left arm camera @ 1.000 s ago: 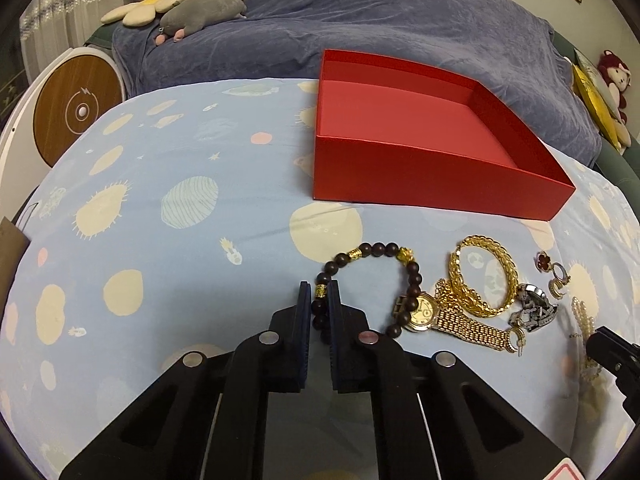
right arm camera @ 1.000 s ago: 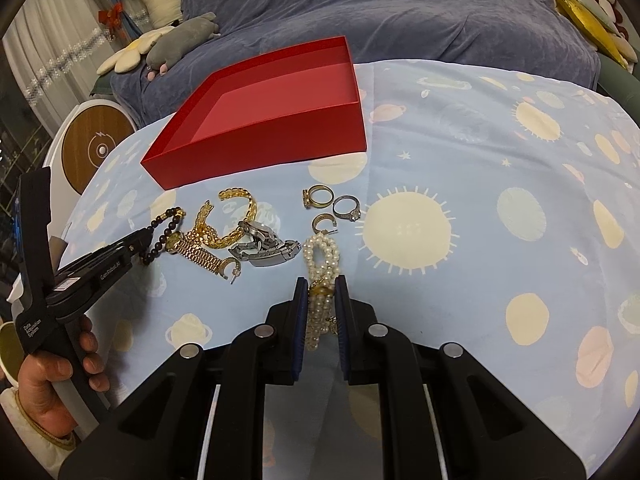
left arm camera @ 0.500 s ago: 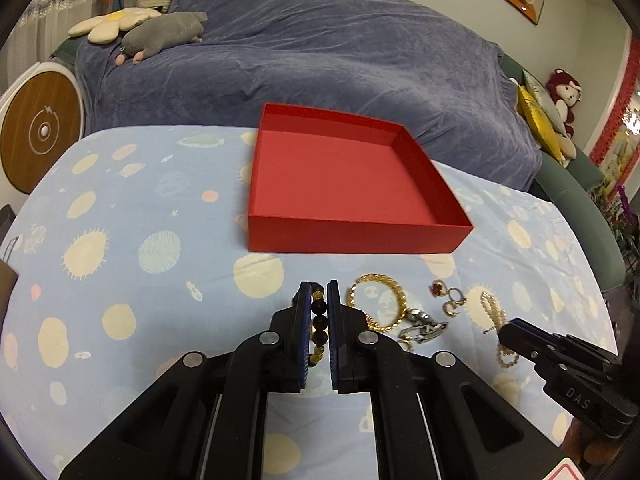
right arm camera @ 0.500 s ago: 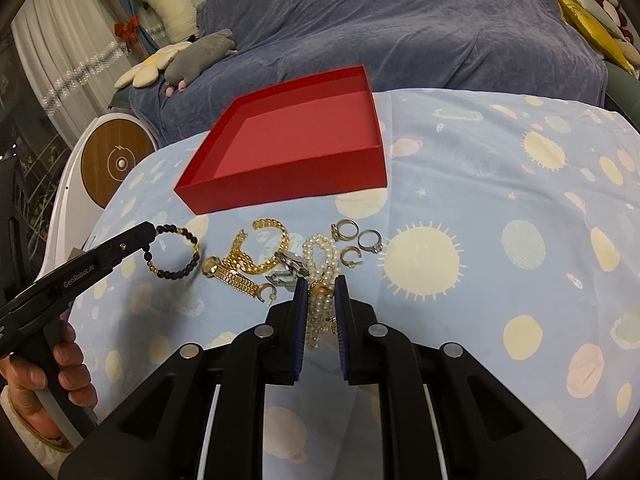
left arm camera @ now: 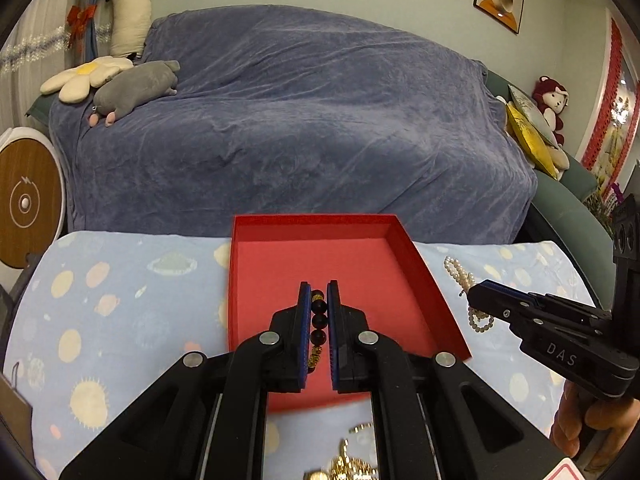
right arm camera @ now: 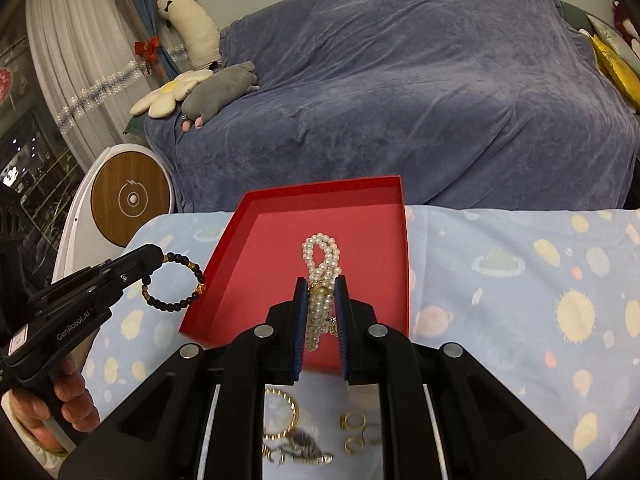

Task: Organize jewelry
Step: 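Carry both bracelets into the red box and open both grippers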

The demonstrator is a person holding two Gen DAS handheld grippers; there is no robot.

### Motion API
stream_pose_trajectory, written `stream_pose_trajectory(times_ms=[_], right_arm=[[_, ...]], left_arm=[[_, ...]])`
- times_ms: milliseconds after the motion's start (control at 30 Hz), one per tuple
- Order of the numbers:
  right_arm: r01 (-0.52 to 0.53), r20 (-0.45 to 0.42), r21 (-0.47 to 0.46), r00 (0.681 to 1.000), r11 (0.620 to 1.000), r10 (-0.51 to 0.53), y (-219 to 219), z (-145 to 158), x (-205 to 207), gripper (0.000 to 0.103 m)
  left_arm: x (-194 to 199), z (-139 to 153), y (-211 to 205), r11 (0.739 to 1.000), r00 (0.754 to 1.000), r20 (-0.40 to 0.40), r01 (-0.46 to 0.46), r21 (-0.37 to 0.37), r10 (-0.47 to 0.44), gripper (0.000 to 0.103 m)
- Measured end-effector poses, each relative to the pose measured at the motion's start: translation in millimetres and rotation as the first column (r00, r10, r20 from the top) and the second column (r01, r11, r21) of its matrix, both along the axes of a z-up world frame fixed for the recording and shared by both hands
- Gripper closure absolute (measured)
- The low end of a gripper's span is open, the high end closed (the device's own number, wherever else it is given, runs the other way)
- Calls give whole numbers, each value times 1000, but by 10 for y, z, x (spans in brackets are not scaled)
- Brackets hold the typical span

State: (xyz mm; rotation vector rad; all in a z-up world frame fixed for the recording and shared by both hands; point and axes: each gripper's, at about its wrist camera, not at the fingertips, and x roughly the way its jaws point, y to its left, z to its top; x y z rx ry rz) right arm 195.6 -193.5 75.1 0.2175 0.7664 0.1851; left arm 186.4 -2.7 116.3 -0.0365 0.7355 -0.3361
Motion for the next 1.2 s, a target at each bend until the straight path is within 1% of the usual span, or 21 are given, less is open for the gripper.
stream_pose_trajectory(times_ms=[67, 133, 200, 300, 467, 600, 667, 733, 767, 833, 867, 900, 933, 967, 1033, 1100, 1167, 1200], right_arm=[[2, -9, -10, 1000, 1000, -2, 11, -60, 278, 90], [3, -33, -16, 999, 1000, -3, 22, -159, 542, 90], [-3, -63, -21, 998, 1000, 2, 37, -280, 766, 90], [-3, -98, -28, 995, 1000, 0, 46, -443, 1030, 90], [22, -138, -36, 990, 999, -27, 6, -701, 1295, 90], [19, -163, -43, 986, 999, -26, -14, -793, 1381, 89], [16, -146, -53, 989, 998, -23, -18, -778, 1349, 88], [17, -136, -58, 990, 998, -25, -27, -764, 1306, 87], [18, -132, -51, 991, 999, -24, -40, -746, 1270, 84], [17, -126, -25, 992, 1000, -20, -84, -697, 1166, 82], [16, -123, -10, 992, 1000, -17, -107, -666, 1098, 82], [13, -121, 6, 993, 1000, -12, -131, -623, 999, 82], [8, -118, 17, 993, 1000, -6, -154, -569, 887, 82], [3, -112, 17, 994, 1000, -1, -168, -516, 755, 82], [-10, -96, -8, 995, 1000, 9, -161, -398, 491, 81], [-19, -77, -34, 997, 999, 16, -155, -295, 188, 77], [-16, -61, -51, 998, 999, 13, -156, -222, -143, 71], [-16, -62, -57, 998, 998, 13, -148, -201, -272, 71]], left_arm=[[287, -68, -54, 1000, 1000, -14, -5, 0, 5, 98], [517, -144, -103, 999, 1000, -8, -28, 24, 28, 98], [722, -243, -148, 998, 999, -4, -44, 48, 44, 98], [973, -406, -186, 997, 999, -14, -45, 55, 46, 98], [1259, -641, -241, 996, 998, -39, -44, 83, 48, 98], [1387, -760, -267, 995, 997, -63, -43, 89, 49, 97], [1407, -769, -278, 994, 997, -61, -47, 99, 53, 97], [1407, -757, -282, 993, 997, -51, -54, 104, 60, 93], [1390, -746, -279, 993, 997, -48, -55, 106, 60, 93], [1343, -715, -264, 992, 996, -53, -64, 109, 70, 88], [1295, -681, -238, 993, 996, -57, -69, 99, 75, 84], [1226, -642, -202, 994, 995, -55, -74, 84, 79, 82], [1134, -594, -159, 994, 995, -52, -83, 74, 87, 81], [1031, -540, -118, 994, 995, -47, -87, 67, 90, 77], [808, -432, -43, 994, 995, -36, -93, 66, 95, 70], [541, -344, 49, 993, 995, -25, -98, 65, 99, 57], [275, -293, 134, 992, 994, -18, -105, 66, 107, 54], [132, -290, 188, 992, 994, -22, -108, 66, 109, 51]])
